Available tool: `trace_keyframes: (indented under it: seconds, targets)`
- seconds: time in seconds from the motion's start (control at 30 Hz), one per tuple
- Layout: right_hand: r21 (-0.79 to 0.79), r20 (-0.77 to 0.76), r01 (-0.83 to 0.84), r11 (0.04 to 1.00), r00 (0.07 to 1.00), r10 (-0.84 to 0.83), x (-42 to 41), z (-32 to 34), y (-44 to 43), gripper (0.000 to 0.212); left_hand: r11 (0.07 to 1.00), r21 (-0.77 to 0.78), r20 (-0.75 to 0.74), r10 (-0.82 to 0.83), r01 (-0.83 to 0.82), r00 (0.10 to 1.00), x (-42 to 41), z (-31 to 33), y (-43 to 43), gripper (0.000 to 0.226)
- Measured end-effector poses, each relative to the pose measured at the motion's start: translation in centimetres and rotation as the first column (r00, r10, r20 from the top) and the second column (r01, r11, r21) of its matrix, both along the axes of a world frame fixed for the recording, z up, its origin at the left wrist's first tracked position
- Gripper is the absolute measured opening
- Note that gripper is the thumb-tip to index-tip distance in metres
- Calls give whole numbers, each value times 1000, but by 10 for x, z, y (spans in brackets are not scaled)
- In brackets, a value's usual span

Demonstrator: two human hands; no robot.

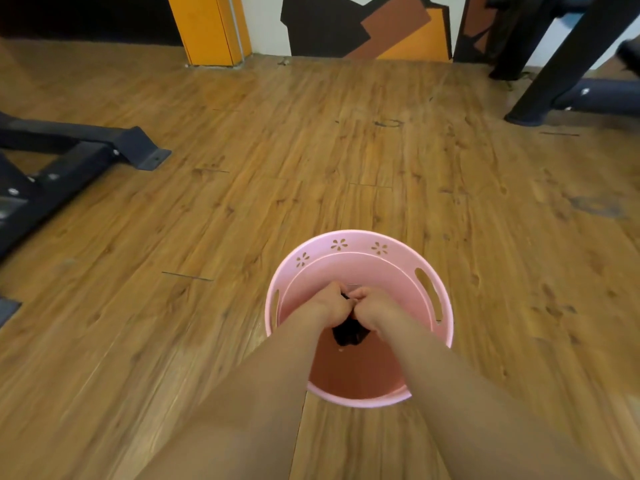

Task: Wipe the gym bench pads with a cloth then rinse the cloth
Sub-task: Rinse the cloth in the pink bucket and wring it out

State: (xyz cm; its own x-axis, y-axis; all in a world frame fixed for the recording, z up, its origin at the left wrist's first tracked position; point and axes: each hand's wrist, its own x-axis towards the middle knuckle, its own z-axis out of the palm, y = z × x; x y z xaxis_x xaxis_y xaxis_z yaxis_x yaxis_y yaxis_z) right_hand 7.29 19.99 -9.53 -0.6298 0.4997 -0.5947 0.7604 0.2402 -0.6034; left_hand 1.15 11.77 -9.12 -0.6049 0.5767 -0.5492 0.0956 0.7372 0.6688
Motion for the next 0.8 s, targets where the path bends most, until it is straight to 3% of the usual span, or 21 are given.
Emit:
trace_keyframes:
  seconds: [0.07, 0.17, 0.33, 0.47, 0.57, 0.8]
  targets:
    - [33, 88, -76, 997, 994, 72, 3, 0, -3, 43, 999, -55, 14, 3, -2, 1000, 3, -8, -4, 43]
    - [21, 128, -35, 999, 991, 32, 9, -8, -9, 47, 994, -101, 64, 38, -31, 997, 7, -16, -9, 60]
    - [-94, 88, 113, 989, 991, -105, 24, -10, -12, 40, 990, -50, 223, 138, -130, 965, 19, -22, -17, 48]
    - [-399, 24, 306, 864, 946, -324, 41, -14, -11, 34, 920, -31, 403, 369, -390, 838, 28, -21, -29, 33]
    - [-455, 89, 407, 792, 906, -414, 52, -16, -19, 29, 877, -65, 457, 450, -476, 767, 34, -23, -36, 40]
    - [-502, 164, 540, 675, 826, -539, 66, -16, -32, 34, 837, 47, 404, 483, -545, 777, 43, -26, -50, 33]
